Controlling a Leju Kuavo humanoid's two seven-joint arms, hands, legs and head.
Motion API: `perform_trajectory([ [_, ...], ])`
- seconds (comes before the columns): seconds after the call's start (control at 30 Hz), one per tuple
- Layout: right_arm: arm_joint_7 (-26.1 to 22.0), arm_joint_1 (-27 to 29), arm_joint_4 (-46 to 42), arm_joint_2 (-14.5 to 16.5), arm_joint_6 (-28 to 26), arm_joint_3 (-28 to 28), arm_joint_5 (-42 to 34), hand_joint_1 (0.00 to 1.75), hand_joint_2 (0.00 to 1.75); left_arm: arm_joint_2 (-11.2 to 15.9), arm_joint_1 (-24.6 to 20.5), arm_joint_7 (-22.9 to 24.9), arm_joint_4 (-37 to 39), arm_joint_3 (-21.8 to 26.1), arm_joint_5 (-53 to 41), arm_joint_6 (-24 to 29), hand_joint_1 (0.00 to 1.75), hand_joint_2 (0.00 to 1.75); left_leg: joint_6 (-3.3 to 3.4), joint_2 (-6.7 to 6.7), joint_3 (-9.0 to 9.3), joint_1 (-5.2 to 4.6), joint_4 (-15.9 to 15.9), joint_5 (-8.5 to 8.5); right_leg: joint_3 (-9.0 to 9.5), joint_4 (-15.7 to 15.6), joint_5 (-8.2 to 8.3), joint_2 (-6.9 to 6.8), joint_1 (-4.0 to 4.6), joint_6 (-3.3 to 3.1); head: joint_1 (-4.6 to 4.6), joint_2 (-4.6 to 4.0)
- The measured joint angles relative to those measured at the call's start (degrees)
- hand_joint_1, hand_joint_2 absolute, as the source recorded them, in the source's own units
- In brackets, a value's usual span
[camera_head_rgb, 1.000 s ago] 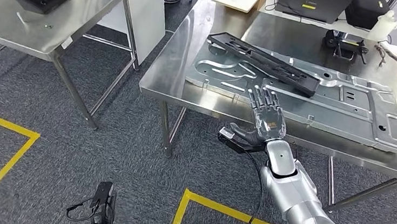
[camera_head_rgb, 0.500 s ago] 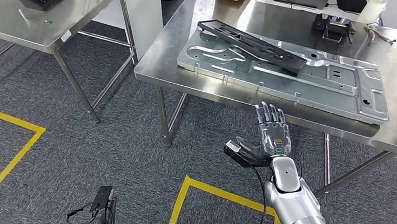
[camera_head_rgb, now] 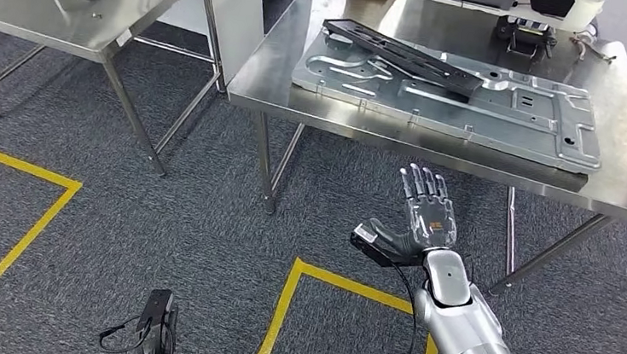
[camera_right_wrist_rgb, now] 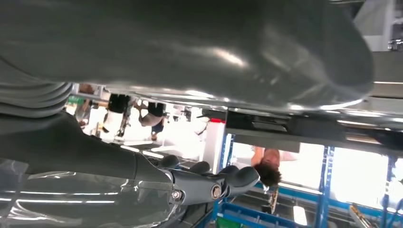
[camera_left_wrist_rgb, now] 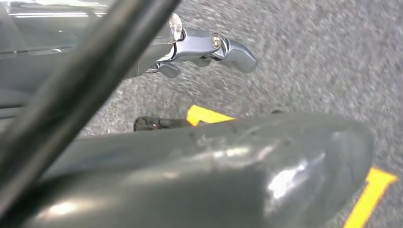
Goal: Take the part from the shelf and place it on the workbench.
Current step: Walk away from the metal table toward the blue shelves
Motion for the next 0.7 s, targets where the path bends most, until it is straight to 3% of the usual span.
perform_trajectory([
  [0.07, -0.9, 1.19, -0.02, 0.01, -0.96, -0.72, -1.44, 0.0, 0.0, 0.01, 0.21, -0.31, 0.0, 0.0, 0.8, 0.14, 0.0, 0.0, 0.17, -0.01, -1.84, 0.06, -0.01, 1.5, -1.39, 7.1, -5.5, 0.09, -0.3, 0.56, -0.01, 0.0],
  [0.1, -1.7, 2.31, -0.12, 0.02, -1.55, -1.27, -2.51, 0.0, 0.0, 0.01, 0.43, -0.54, 0.0, 0.0, 1.3, 0.2, 0.0, 0.0, 0.05, -0.03, -2.76, 0.1, 0.06, 2.17, -1.59, 10.22, -6.27, 0.09, -0.48, 0.84, -0.01, 0.0],
  [0.17, -3.95, 5.37, -0.87, 0.13, -2.36, -2.62, -4.95, 0.0, 0.0, 0.04, 0.92, -1.11, 0.0, 0.0, 2.41, 0.41, 0.0, 0.0, -0.38, -0.08, -4.65, 0.3, 0.35, 3.26, -0.17, 12.39, -4.05, 0.09, -0.86, 1.34, -0.01, 0.0],
  [0.2, -5.39, 7.18, -1.55, 0.34, -2.5, -3.49, -6.24, 0.0, 0.0, 0.09, 1.15, -1.44, -0.01, -0.01, 3.01, 0.61, 0.0, 0.0, -0.73, -0.1, -5.64, 0.45, 0.67, 3.68, 2.04, 10.5, -2.32, 0.06, -1.06, 1.54, -0.01, 0.0],
  [0.23, -6.94, 8.9, -2.31, 0.64, -2.54, -4.5, -7.49, 0.0, 0.0, 0.17, 1.32, -1.77, -0.05, -0.03, 3.58, 0.86, 0.0, 0.0, -1.12, -0.11, -6.55, 0.57, 1.09, 4.01, 4.82, 7.09, -1.91, 0.03, -1.24, 1.69, -0.01, 0.0],
  [0.3, -10.64, 12.27, -3.65, 1.56, -2.61, -6.89, -10.42, 0.0, 0.0, 0.42, 1.53, -2.76, -0.22, -0.21, 4.89, 1.5, 0.0, 0.0, -1.95, -0.04, -7.84, 0.57, 2.1, 4.54, 10.49, -0.89, -3.99, 0.02, -1.1, 1.42, -0.03, 0.0],
  [0.33, -12.4, 13.84, -4.01, 2.0, -2.36, -8.13, -12.33, 0.0, 0.0, 0.61, 1.62, -3.51, -0.33, -0.35, 5.48, 1.76, 0.0, 0.0, -2.33, -0.01, -8.07, 0.5, 2.37, 4.79, 11.9, -3.19, -5.45, 0.0, -0.92, 1.04, -0.04, 0.0],
  [0.4, -16.58, 17.37, -3.03, 3.0, -0.12, -11.79, -20.05, 0.0, 0.0, 2.17, 3.07, -8.21, -0.55, -0.92, 6.56, 0.53, 0.0, 0.0, -3.19, 0.03, -7.98, 0.64, 2.33, 5.33, 12.49, -4.28, -5.87, -0.11, -0.54, -0.15, -0.04, 0.0],
  [0.47, -25.05, 20.59, 2.0, 3.81, 2.74, -18.43, -33.16, 0.0, 0.0, 5.44, 6.86, -16.23, -0.64, -1.41, 7.33, -3.46, 0.0, 0.0, -3.87, 0.01, -8.13, 1.0, 3.35, 3.9, 12.45, -4.53, -5.25, -0.19, -0.42, -1.37, -0.04, 0.0],
  [0.53, -35.08, 23.68, 9.57, 4.02, 4.8, -26.83, -43.99, 0.0, 0.0, 9.07, 11.63, -21.88, -0.62, -1.49, 7.69, -6.68, 0.0, 0.0, -4.23, -0.08, -9.76, 1.11, 8.72, -1.12, 12.06, -4.63, -4.68, -0.12, -0.32, -2.24, -0.06, 0.0],
  [0.6, -38.74, 26.59, 15.8, 3.86, 6.95, -33.58, -47.58, 0.0, 0.0, 11.81, 15.12, -23.34, -0.61, -1.43, 7.56, -7.33, 0.0, 0.0, -4.37, -0.14, -12.12, 1.08, 16.29, -5.74, 11.19, -4.43, -4.27, -0.03, 0.08, -2.66, -0.07, 0.0],
  [0.63, -38.39, 27.5, 18.25, 3.88, 8.12, -36.03, -47.93, 0.0, 0.0, 12.74, 15.94, -23.29, -0.61, -1.41, 7.36, -7.27, 0.0, 0.0, -4.28, -0.16, -12.48, 1.02, 18.41, -6.45, 10.71, -4.31, -4.07, -0.05, 0.34, -2.77, -0.06, 0.0],
  [0.67, -37.51, 27.97, 20.32, 4.01, 9.38, -37.95, -48.21, 0.0, 0.0, 13.34, 16.23, -23.14, -0.61, -1.4, 7.14, -7.18, 0.0, 0.0, -3.99, -0.18, -11.61, 0.87, 18.26, -6.02, 10.28, -4.2, -3.89, -0.08, 0.61, -2.82, -0.06, 0.0],
  [0.7, -36.53, 28.14, 22.15, 4.3, 10.79, -39.63, -48.61, 0.0, 0.0, 13.79, 16.21, -22.97, -0.61, -1.42, 6.86, -7.14, 0.0, 0.0, -3.5, -0.22, -9.55, 0.65, 15.89, -4.9, 9.99, -4.12, -3.73, -0.1, 0.87, -2.85, -0.06, 0.0],
])
